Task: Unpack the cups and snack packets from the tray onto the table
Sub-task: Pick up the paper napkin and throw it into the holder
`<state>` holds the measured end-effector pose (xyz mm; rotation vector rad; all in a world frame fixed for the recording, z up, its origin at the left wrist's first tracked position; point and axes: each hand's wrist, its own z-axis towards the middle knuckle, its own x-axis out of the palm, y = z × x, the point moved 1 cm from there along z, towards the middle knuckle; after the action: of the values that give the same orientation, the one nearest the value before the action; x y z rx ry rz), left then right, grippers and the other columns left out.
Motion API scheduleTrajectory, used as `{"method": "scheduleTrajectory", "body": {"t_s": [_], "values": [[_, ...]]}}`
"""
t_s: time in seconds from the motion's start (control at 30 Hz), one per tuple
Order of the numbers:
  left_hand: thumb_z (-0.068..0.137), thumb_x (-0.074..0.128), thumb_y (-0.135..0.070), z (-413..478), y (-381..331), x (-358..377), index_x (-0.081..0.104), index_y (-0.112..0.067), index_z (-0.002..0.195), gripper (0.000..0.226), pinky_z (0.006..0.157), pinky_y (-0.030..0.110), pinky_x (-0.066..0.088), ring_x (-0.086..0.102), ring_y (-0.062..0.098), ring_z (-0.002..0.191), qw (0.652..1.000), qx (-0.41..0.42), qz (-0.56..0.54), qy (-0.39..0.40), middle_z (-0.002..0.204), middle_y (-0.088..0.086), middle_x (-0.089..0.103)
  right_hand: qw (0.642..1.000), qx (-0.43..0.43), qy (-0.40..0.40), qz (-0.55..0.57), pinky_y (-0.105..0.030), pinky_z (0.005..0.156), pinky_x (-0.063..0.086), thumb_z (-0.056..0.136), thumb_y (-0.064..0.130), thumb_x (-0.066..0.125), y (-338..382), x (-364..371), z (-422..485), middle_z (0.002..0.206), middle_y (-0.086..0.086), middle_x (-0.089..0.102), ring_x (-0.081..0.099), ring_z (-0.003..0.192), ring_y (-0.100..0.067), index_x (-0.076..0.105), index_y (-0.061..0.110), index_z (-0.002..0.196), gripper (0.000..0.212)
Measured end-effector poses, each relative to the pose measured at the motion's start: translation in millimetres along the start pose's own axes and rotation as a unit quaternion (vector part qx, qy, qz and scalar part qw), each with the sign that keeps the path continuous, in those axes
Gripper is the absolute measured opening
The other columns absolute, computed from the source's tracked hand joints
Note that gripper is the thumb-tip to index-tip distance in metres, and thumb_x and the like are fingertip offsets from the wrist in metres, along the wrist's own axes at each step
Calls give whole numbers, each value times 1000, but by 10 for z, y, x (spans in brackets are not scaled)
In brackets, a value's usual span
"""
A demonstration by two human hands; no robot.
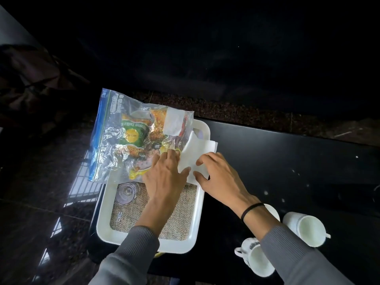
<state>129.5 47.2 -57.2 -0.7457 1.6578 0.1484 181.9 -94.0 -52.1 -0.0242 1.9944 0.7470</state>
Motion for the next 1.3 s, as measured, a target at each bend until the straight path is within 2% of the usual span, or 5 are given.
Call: {"method": "scheduleTrajectory", "body": {"t_s": [0.37,0.57,0.7,0.9,1.3], "values": [[87,67,-37,-134,14,-18,66,-22,91,15,55,28,41,63,19,82,988,62,-140,-16,95,-7,68,999,13,-32,14,-36,82,56,96,35,63,38,-33,-100,126,4,58,55,118,-17,56,19,125,33],[82,60,-31,-305,-36,-234,54,-17,82,15,59,42,55,64,28,69,947,125,-295,28,77,0,67,991,44,-85,92,-37,94,53,87,34,75,-127,-134,-172,140,5,53,52,130,-15,37,26,140,65],[76,59,-40,-357,-96,-324,56,-20,75,20,45,28,45,55,14,60,890,84,-441,86,68,-5,60,959,113,12,258,-26,105,41,73,30,90,-228,-303,-199,149,12,45,46,136,-9,26,32,152,102],[79,64,-23,-383,-279,-338,73,-27,76,9,47,20,49,64,7,58,801,-65,-579,137,68,-7,70,829,56,169,530,-34,103,52,82,20,85,-384,-572,-452,123,-1,75,69,117,-17,71,27,125,46],[100,65,-22,-666,-686,-100,69,-6,118,25,82,31,62,76,23,99,826,-75,-515,218,109,8,78,827,152,5,542,-39,89,59,85,25,82,-901,-691,-946,107,-3,80,76,101,-22,76,18,109,26]]}}
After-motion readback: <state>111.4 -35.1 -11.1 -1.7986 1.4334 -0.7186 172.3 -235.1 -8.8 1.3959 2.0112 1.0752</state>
